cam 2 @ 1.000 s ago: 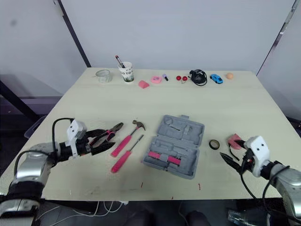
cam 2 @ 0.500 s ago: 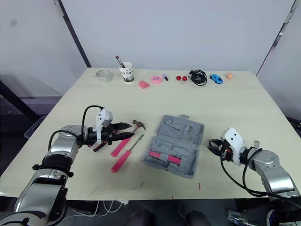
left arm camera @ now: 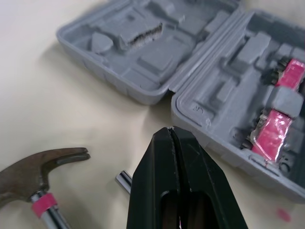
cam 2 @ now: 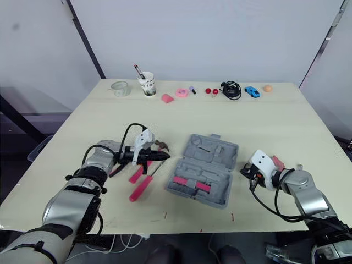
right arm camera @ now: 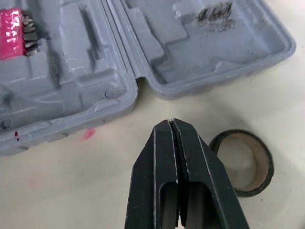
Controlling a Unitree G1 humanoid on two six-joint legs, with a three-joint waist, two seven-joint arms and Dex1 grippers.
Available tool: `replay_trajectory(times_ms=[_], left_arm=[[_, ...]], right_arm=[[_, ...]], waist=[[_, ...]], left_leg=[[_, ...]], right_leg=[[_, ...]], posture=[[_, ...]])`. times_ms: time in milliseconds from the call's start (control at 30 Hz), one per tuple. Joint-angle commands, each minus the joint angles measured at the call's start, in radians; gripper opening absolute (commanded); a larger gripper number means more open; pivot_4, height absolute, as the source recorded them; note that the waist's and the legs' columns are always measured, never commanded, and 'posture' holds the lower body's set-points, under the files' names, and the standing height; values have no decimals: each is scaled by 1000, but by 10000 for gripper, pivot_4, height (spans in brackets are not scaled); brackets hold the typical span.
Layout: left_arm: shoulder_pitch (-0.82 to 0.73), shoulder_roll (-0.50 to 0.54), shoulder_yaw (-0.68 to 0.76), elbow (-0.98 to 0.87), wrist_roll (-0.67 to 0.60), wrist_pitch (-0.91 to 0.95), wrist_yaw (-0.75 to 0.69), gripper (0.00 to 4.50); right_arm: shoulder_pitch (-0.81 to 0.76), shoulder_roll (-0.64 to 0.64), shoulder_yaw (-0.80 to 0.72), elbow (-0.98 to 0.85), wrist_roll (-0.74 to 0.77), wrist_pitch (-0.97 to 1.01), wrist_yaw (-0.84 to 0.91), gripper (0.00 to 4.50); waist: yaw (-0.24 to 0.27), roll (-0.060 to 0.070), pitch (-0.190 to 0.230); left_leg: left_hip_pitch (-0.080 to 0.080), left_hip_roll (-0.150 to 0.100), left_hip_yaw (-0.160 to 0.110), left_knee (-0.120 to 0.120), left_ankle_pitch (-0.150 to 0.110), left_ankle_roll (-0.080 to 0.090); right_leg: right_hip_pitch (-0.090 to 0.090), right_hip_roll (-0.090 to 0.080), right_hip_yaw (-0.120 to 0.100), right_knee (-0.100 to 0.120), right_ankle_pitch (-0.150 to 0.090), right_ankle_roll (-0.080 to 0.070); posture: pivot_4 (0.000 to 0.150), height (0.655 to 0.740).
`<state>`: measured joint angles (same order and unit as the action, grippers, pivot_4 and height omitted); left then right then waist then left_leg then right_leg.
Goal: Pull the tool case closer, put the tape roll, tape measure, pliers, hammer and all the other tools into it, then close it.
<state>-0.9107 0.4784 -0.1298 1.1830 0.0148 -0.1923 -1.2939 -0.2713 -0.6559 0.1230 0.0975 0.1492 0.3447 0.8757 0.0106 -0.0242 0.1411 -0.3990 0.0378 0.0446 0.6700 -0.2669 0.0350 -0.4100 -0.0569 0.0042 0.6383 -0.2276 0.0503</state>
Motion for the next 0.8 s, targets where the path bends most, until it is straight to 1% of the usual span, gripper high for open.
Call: replay_trajectory(times_ms=[33, 367, 533, 800], left_arm=[[-37, -15, -2, 33, 27, -25, 26, 466], [-74, -67, 3, 94, 86, -11, 101, 466], [-91, -93, 2, 114, 117, 2, 174, 466], [-102, -132, -1, 129, 151, 12, 212, 466]], right_arm=[[-27, 6, -1, -14, -6, 2, 1, 0], [-49, 30, 30, 20, -51, -2, -6, 0], [-54, 46, 32, 26, -59, -5, -10, 0], [-61, 64, 41, 38, -75, 0, -13, 0]], waist=[[0, 0, 0], [0, -1, 0], [1, -1, 0], [0, -1, 0]], left_leg=[[0, 0, 0, 0, 0, 0], [0, 0, 0, 0, 0, 0], [0, 0, 0, 0, 0, 0], [0, 0, 0, 0, 0, 0]], right_leg=[[0, 0, 0, 0, 0, 0], [0, 0, 0, 1, 0, 0], [0, 0, 0, 1, 0, 0], [0, 0, 0, 1, 0, 0]], posture=[[1500, 7400], [1500, 7400], [1500, 7400], [1500, 7400]])
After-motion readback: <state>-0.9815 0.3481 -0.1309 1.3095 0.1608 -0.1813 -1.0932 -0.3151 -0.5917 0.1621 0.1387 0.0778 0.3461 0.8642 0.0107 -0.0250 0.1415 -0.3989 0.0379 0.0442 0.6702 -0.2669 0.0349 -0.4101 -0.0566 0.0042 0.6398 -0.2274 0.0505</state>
